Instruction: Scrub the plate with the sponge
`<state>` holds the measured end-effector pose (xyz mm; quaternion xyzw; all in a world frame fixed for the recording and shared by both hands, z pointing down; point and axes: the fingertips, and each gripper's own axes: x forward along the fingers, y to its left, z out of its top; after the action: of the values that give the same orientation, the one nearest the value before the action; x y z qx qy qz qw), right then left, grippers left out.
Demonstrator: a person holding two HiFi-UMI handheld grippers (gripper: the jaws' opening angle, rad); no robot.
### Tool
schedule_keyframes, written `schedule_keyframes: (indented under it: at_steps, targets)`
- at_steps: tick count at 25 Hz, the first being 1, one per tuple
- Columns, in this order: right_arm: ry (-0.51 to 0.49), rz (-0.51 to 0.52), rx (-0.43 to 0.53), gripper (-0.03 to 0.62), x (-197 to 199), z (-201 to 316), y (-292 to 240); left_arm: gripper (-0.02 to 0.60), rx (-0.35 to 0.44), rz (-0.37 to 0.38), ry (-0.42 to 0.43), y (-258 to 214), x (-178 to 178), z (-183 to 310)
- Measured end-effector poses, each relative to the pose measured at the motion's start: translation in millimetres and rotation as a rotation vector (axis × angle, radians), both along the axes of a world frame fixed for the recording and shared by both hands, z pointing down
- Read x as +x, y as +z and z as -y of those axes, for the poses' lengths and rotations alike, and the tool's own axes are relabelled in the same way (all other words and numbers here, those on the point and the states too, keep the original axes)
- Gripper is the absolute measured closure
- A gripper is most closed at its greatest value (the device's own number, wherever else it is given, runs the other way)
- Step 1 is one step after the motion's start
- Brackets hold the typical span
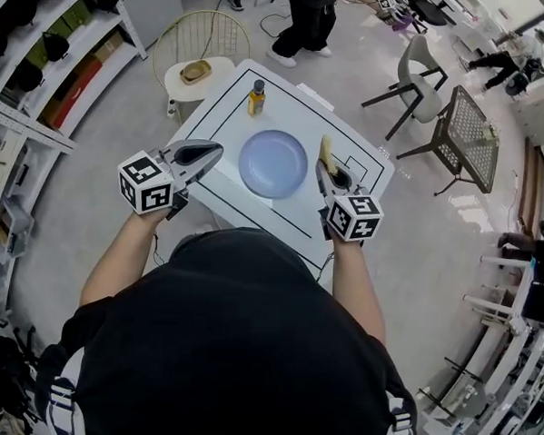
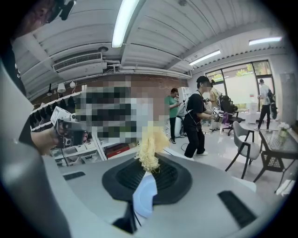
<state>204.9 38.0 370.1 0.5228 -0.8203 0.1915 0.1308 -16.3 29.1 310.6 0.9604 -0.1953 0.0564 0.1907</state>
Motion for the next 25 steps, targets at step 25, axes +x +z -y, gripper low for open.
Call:
schedule_keyframes:
  at_steps: [25]
  targets:
    - [-0.132,-0.279,-0.09,0.557,-2,42,62,0.572,-0.042,0.07,-0.105,37,-16,6]
